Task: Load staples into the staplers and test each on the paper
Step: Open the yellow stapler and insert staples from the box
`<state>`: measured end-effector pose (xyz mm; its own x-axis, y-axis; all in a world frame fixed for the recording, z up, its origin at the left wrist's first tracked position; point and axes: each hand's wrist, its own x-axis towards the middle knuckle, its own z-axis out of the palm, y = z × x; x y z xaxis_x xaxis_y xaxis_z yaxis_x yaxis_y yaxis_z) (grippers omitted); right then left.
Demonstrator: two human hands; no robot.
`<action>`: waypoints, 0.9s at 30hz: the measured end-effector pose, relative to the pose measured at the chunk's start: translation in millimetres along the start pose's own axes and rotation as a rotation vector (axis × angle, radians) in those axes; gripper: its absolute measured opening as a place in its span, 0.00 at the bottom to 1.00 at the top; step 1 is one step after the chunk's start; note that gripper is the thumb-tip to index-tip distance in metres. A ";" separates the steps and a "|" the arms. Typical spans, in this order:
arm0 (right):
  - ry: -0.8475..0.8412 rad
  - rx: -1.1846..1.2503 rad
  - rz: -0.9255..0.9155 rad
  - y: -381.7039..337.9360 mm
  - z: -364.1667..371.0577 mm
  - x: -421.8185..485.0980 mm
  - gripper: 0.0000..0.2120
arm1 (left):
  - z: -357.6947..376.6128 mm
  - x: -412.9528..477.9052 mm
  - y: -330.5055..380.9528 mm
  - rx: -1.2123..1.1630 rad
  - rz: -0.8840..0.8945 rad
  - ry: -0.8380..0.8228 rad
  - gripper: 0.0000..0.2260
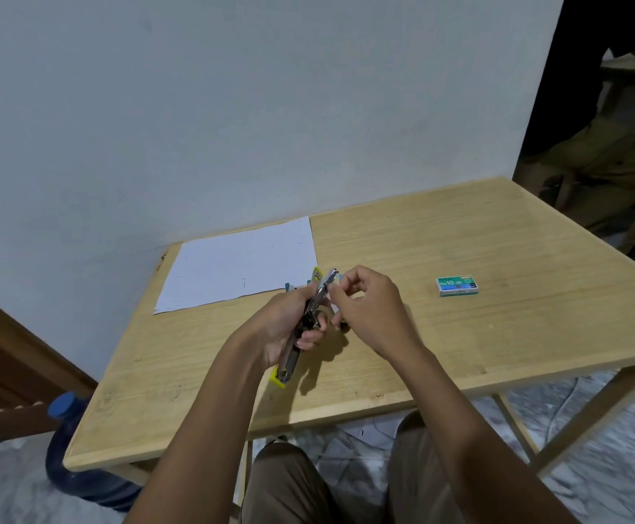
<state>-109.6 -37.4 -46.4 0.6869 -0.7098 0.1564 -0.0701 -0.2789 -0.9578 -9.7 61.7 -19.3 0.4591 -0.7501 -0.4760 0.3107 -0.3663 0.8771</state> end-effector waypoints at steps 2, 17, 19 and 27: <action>-0.023 0.025 0.000 5.8 0.2 -2.5 0.08 | -1.6 0.5 0.5 -0.019 0.012 0.029 0.21; -0.014 1.333 0.544 -14.2 18.1 15.7 0.16 | 10.4 2.8 -0.1 0.689 0.468 0.382 0.14; 0.014 1.470 0.581 -17.3 20.7 19.0 0.18 | 12.3 2.6 -3.2 0.776 0.610 0.453 0.11; 0.108 1.624 0.669 -19.1 26.7 15.6 0.17 | 11.3 3.0 -0.9 0.904 0.779 0.454 0.10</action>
<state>-78.2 -25.8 -32.1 0.7930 -0.4770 -0.3791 0.4782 0.8728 -0.0978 -18.1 53.5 -20.9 0.5615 -0.7452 0.3596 -0.7604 -0.2933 0.5795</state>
